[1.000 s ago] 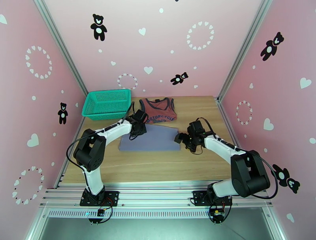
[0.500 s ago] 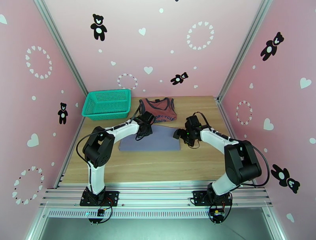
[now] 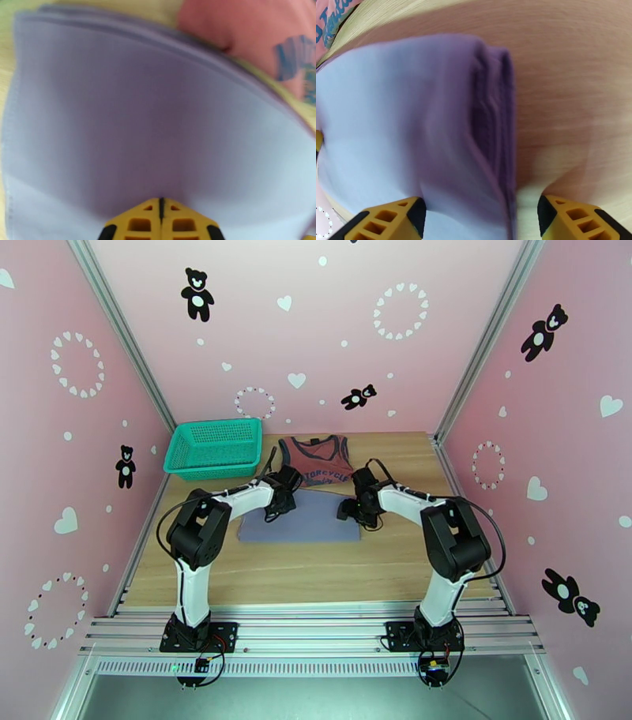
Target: Fold and stack the mixed laundry pile
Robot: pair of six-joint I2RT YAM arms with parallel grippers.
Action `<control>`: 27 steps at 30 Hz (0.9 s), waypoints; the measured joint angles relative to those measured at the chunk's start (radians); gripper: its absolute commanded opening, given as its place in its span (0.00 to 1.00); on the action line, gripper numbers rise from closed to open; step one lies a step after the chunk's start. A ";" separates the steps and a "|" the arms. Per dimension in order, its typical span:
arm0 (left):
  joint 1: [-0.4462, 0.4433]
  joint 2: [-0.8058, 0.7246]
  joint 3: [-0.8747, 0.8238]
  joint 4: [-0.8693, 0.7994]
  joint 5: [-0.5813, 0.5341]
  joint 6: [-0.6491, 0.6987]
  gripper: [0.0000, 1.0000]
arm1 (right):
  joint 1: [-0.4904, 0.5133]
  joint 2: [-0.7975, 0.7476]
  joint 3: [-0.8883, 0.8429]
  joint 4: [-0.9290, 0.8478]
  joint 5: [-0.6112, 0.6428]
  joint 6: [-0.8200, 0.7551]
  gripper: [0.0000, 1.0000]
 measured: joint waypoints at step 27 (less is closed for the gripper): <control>-0.001 -0.024 -0.115 0.204 -0.018 -0.005 0.00 | 0.019 0.053 -0.008 0.171 -0.114 0.002 0.00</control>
